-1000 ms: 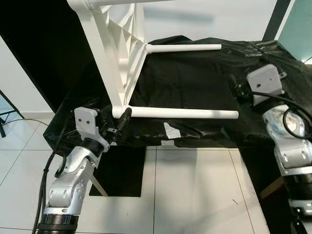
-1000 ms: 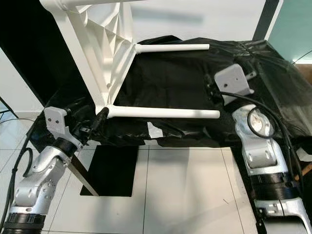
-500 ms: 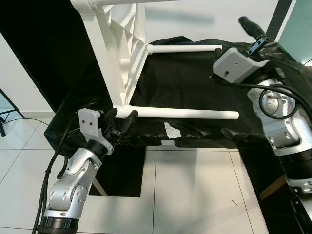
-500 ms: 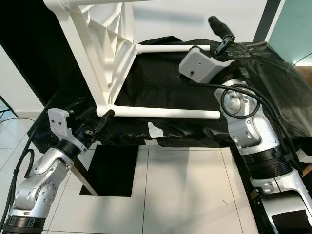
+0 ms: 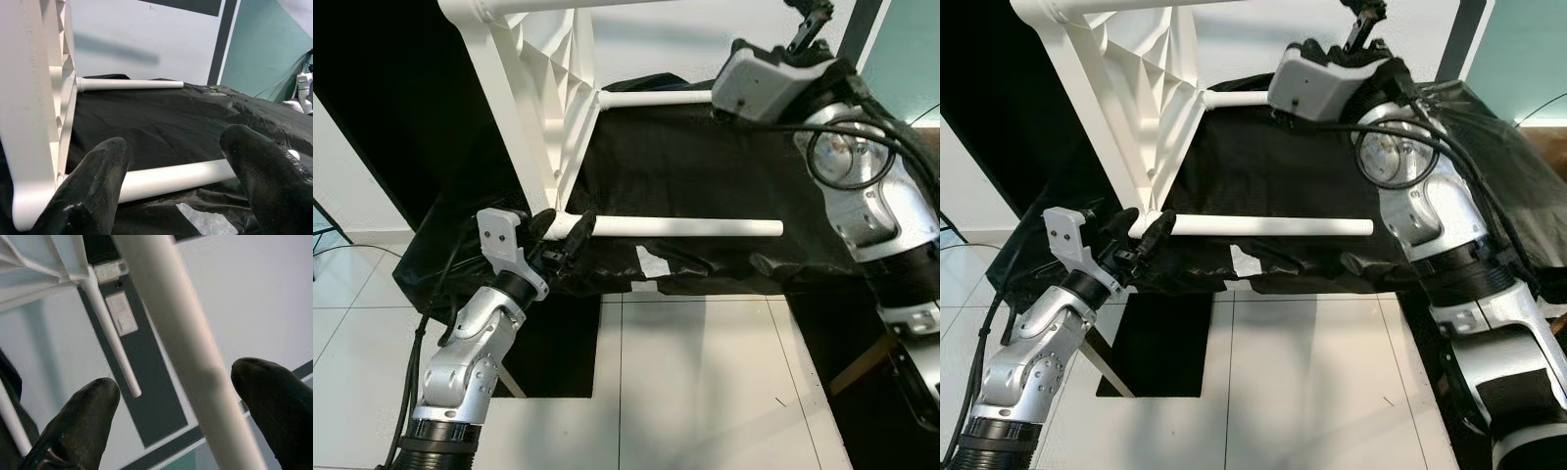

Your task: Building children table

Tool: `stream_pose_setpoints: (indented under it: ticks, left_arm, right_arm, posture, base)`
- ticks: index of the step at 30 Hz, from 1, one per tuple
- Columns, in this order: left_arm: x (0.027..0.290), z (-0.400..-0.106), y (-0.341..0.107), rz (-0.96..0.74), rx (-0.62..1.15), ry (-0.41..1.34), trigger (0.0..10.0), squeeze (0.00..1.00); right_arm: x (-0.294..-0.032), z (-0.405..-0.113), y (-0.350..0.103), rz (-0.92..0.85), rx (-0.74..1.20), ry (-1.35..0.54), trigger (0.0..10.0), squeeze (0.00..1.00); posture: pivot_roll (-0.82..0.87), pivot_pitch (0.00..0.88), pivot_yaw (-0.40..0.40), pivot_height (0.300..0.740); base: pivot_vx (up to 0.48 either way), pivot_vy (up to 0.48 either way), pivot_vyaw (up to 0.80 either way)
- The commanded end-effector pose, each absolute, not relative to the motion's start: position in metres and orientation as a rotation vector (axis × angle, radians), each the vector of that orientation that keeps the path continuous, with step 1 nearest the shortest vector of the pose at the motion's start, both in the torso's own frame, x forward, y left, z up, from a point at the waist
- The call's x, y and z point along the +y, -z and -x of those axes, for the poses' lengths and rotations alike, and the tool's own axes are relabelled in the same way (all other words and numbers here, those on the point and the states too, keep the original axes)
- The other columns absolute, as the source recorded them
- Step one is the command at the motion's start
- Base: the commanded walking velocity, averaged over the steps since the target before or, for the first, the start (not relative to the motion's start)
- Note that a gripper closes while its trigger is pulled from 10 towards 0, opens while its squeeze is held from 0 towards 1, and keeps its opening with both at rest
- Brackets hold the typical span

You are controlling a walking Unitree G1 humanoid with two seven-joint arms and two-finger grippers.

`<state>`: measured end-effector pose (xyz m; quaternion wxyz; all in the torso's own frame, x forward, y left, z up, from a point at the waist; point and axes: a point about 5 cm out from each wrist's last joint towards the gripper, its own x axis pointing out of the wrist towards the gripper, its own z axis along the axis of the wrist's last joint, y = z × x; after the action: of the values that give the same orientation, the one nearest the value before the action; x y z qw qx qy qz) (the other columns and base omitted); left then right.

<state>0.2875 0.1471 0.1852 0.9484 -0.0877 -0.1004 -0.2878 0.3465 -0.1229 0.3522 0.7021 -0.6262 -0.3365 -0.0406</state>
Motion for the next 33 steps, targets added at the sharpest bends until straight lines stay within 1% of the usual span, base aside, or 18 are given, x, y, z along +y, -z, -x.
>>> stream_pose_setpoints:
  ticks: [1,9,15,19,24,28,29,30,31,32,33]
  left_arm:
    - [0.138,-0.284,-0.187,0.172,-0.228,0.755,10.0,0.0]
    - [0.136,-0.286,-0.186,0.188,-0.238,0.746,10.0,0.0]
    - [0.135,-0.286,-0.186,0.195,-0.242,0.738,10.0,0.0]
    - [0.135,-0.287,-0.187,0.2,-0.245,0.733,10.0,0.0]
    - [0.136,-0.286,-0.187,0.201,-0.249,0.722,10.0,0.0]
    - [0.136,-0.285,-0.186,0.209,-0.248,0.718,10.0,0.0]
    - [0.136,-0.285,-0.186,0.21,-0.247,0.718,10.0,0.0]
    - [0.135,-0.285,-0.186,0.211,-0.247,0.718,10.0,0.0]
    - [0.135,-0.285,-0.185,0.211,-0.247,0.719,10.0,0.0]
    - [0.135,-0.285,-0.185,0.212,-0.246,0.717,10.0,0.0]
    - [0.135,-0.285,-0.185,0.212,-0.246,0.717,10.0,0.0]
  right_arm:
    - [-0.116,-0.352,-0.359,1.41,-0.766,0.107,10.0,0.0]
    - [-0.103,-0.371,-0.376,1.415,-0.748,0.151,10.0,0.0]
    - [-0.093,-0.384,-0.38,1.403,-0.719,0.149,10.0,0.0]
    - [-0.079,-0.394,-0.379,1.436,-0.705,0.091,10.0,0.0]
    - [-0.056,-0.397,-0.374,1.458,-0.737,0.032,10.0,0.0]
    - [-0.049,-0.397,-0.372,1.445,-0.744,0.02,10.0,0.0]
    - [-0.045,-0.397,-0.373,1.442,-0.748,0.017,9.8,0.0]
    - [-0.042,-0.398,-0.374,1.43,-0.746,0.014,8.6,0.0]
    - [-0.04,-0.398,-0.375,1.421,-0.742,0.012,1.0,0.0]
    - [-0.039,-0.398,-0.376,1.409,-0.729,0.008,0.0,0.0]
    - [-0.039,-0.398,-0.376,1.409,-0.729,0.008,0.0,0.0]
  posture:
    - [-0.09,0.0,0.027,0.74]
    - [-0.09,0.0,0.011,0.74]
    - [-0.08,0.0,0.005,0.74]
    - [-0.07,0.0,-0.001,0.74]
    - [-0.06,0.0,-0.01,0.74]
    - [-0.06,0.0,-0.01,0.74]
    - [-0.06,0.0,-0.01,0.74]
    - [-0.06,0.0,-0.012,0.74]
    - [-0.06,0.0,-0.012,0.74]
    - [-0.06,0.0,-0.012,0.74]
    - [-0.06,0.0,-0.012,0.74]
  base:
    - [0.0,0.0,0.0]
    - [0.0,0.0,0.0]
    - [0.0,0.0,0.0]
    - [0.0,0.0,0.0]
    - [0.0,0.0,0.0]
    - [0.0,0.0,0.0]
    - [0.0,0.0,0.0]
    - [0.0,0.0,0.0]
    - [0.0,0.0,0.0]
    - [0.0,0.0,0.0]
    - [0.0,0.0,0.0]
